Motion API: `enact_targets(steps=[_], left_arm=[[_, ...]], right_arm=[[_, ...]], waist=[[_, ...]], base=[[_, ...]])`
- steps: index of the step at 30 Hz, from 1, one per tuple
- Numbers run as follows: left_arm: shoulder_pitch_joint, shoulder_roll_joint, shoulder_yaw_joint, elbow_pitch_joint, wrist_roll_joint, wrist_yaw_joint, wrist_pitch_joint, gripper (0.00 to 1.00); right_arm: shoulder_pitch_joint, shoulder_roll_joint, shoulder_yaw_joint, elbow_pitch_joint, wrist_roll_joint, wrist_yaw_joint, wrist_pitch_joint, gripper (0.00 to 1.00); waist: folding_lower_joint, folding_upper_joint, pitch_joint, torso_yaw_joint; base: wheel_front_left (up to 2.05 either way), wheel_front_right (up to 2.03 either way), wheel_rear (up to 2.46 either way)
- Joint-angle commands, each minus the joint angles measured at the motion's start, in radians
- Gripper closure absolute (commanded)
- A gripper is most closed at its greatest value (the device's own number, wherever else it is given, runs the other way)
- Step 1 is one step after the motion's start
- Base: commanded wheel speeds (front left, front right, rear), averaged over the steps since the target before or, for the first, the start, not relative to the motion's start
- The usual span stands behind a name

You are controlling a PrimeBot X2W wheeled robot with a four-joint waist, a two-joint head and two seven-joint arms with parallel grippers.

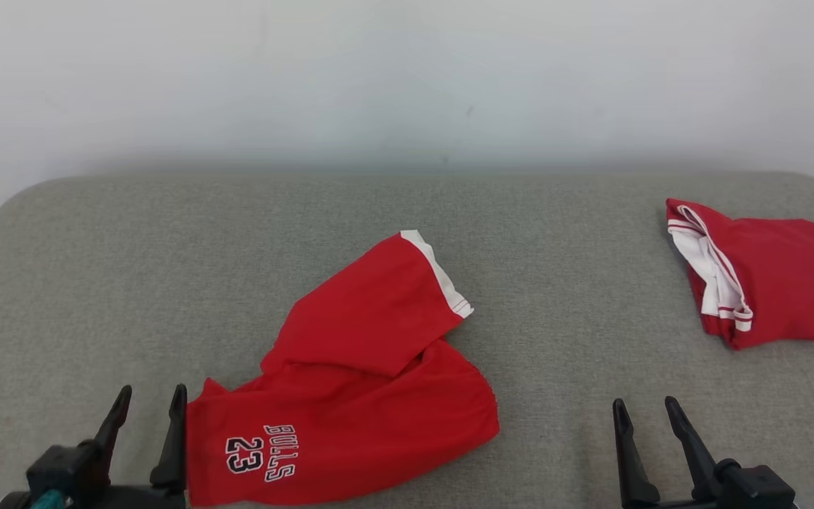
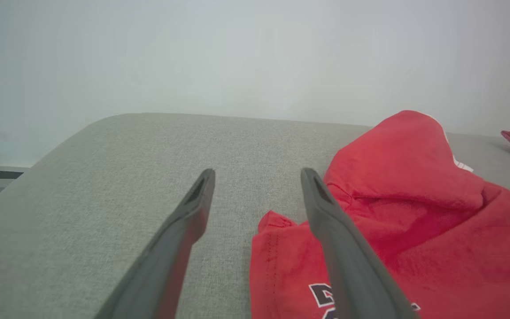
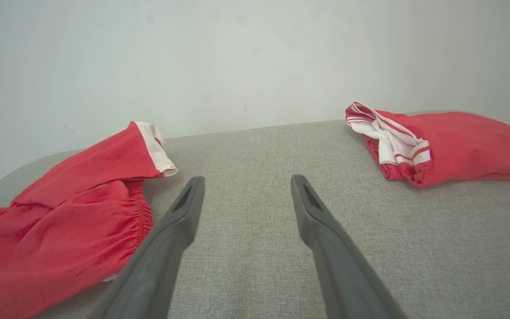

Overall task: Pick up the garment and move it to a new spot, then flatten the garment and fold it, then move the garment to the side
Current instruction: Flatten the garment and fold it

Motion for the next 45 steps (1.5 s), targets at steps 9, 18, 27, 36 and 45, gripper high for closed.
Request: enact_targets(steps=[9,18,27,36,45], left_arm=[[0.17,-0.143,0.16,-0.268,0.143,0.001,-0.003,0.0],[0.229,-0.207,0.191,-0.284,0.197,0.001,-0.003,0.0],[0.197,-0.215,0.171,-0.276,0.201,0.001,-0.003,0.0],[0.196,-0.217,0.141,-0.256,0.193,0.001,-0.003,0.0],[0.199,-0.219,0.117,-0.239,0.192,0.001,-0.003,0.0]], right_arm=[[-0.012,0.0,-0.001,0.003,0.0,-0.003,-0.004,0.0],[-0.031,0.001,0.034,0.022,-0.003,-0.003,-0.004,0.0],[-0.169,0.0,0.142,0.188,0.021,-0.003,-0.003,0.0],[-0.303,0.0,0.197,0.484,0.034,-0.003,-0.002,0.0],[-0.382,0.0,0.228,0.671,0.07,-0.003,-0.003,1.0]], waist=[[0.0,0.0,0.018,0.027],[0.0,0.0,0.016,0.048],[0.0,0.0,0.017,0.09],[0.0,0.0,0.014,0.154],[0.0,0.0,0.006,0.203]], base=[[0.0,0.0,0.0],[0.0,0.0,0.0],[0.0,0.0,0.0],[0.0,0.0,0.0],[0.0,0.0,0.0]])
